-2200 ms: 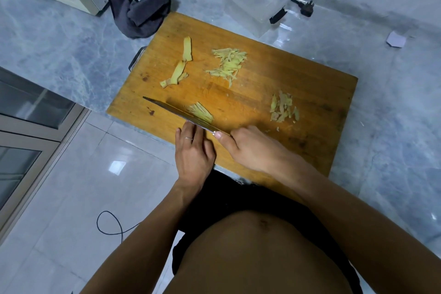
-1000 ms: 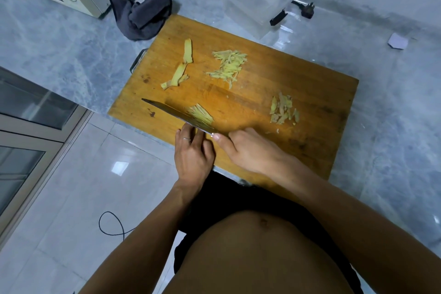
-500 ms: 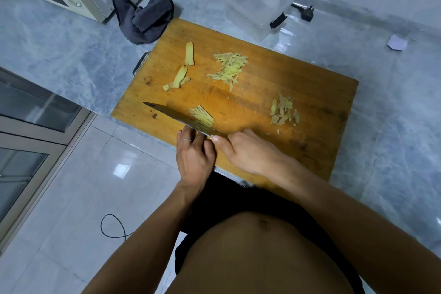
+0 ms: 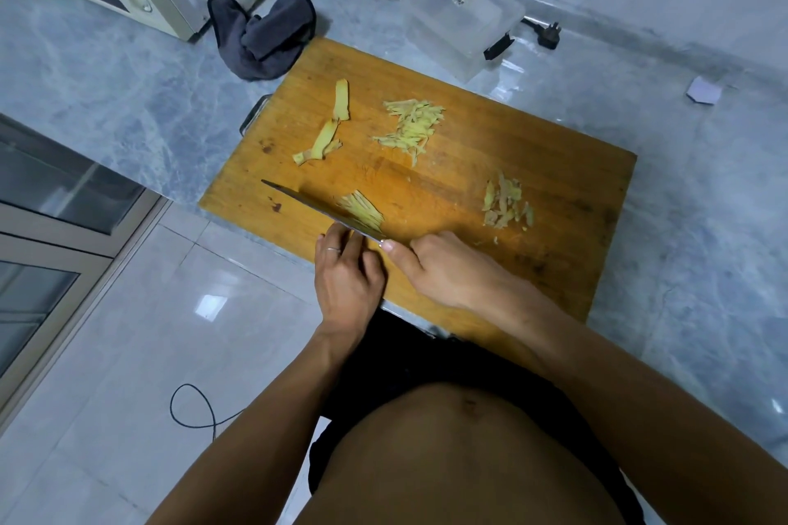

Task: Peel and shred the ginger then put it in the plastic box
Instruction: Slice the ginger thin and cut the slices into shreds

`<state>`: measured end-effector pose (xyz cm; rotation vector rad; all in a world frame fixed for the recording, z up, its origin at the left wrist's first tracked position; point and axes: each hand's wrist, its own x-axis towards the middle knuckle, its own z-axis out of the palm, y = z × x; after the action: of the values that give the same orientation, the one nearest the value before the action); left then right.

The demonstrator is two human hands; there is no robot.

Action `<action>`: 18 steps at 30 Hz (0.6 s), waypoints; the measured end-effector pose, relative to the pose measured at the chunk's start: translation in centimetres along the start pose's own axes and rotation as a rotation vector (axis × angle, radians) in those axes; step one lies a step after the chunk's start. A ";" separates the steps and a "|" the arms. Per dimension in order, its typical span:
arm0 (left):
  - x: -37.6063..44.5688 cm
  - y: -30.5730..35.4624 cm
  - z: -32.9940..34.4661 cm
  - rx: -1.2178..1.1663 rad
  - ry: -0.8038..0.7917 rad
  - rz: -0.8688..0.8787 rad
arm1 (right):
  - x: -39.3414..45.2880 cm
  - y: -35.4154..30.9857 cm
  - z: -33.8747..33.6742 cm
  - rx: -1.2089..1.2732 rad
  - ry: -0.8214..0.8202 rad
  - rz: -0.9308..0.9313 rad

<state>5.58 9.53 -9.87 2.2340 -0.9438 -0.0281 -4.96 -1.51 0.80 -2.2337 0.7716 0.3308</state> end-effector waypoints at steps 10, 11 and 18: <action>-0.4 -0.2 -0.9 -0.093 -0.091 -0.089 | -0.2 0.9 0.3 0.075 0.003 -0.007; -0.3 -0.1 -1.4 -0.145 -0.078 -0.122 | -0.2 1.1 0.0 0.110 0.010 -0.014; 1.7 -0.3 -4.1 -0.317 -0.064 -0.269 | -1.1 2.1 -2.2 0.571 -0.070 0.167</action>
<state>8.16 11.01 -6.58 2.0549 -0.6154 -0.3488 -7.11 -3.75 1.64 -1.6212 0.8875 0.2297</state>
